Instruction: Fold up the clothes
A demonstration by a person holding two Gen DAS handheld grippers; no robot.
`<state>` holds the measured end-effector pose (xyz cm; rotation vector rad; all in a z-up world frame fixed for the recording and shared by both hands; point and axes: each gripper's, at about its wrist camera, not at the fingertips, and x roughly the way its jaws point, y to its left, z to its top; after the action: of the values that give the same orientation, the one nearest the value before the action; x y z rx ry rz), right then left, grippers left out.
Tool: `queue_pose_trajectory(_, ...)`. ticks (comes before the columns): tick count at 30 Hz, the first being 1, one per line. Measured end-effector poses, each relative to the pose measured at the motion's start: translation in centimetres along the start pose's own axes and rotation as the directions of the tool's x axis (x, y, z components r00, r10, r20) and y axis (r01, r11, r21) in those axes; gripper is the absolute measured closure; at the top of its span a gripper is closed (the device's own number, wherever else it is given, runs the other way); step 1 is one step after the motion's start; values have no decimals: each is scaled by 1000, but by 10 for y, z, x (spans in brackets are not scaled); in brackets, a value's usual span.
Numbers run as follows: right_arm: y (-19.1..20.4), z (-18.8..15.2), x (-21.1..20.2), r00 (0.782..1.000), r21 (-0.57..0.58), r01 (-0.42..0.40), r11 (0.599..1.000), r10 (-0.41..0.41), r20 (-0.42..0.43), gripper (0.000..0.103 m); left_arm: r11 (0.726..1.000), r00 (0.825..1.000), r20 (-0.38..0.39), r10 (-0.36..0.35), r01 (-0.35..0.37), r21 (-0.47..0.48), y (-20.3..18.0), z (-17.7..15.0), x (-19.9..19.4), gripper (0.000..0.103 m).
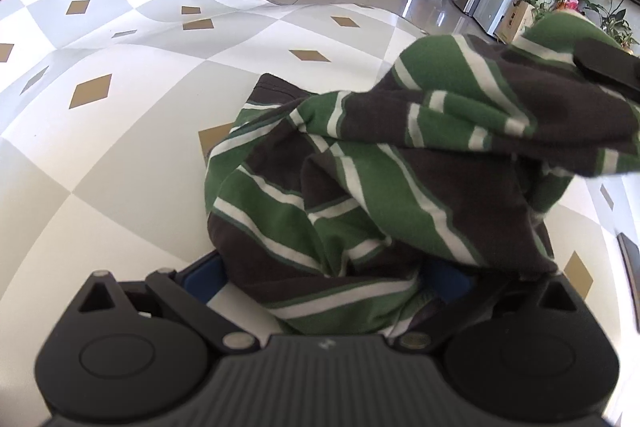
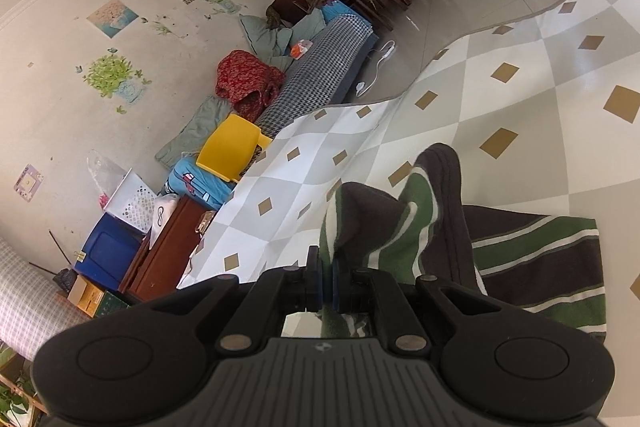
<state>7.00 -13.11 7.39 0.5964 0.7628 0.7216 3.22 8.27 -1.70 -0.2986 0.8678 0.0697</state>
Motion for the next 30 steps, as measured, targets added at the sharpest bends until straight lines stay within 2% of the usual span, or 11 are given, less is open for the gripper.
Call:
queue_pose_trajectory(5,11,-5,-17,1000,-46,-11,999,11,-3,97,1000,998,62,-16,17,-14,-3,11,-17,0)
queue_pose_trajectory(12,23,-23,-23,999,-125,7,992,-13,-51,97,998,997,76,-31,27,48,2,6,-60,0)
queue_pose_trajectory(20,37,-59,-16,988,-254,29,967,-66,-139,97,999,989,141,-44,46,-13,28,0,-117,0)
queue_pose_trajectory(25,44,-85,-5,974,-323,38,946,-108,-200,97,995,982,167,-86,94,-39,31,8,-126,0)
queue_pose_trajectory(30,48,-109,3,956,-393,43,918,-153,-252,97,993,982,153,-113,115,-4,20,7,-113,0)
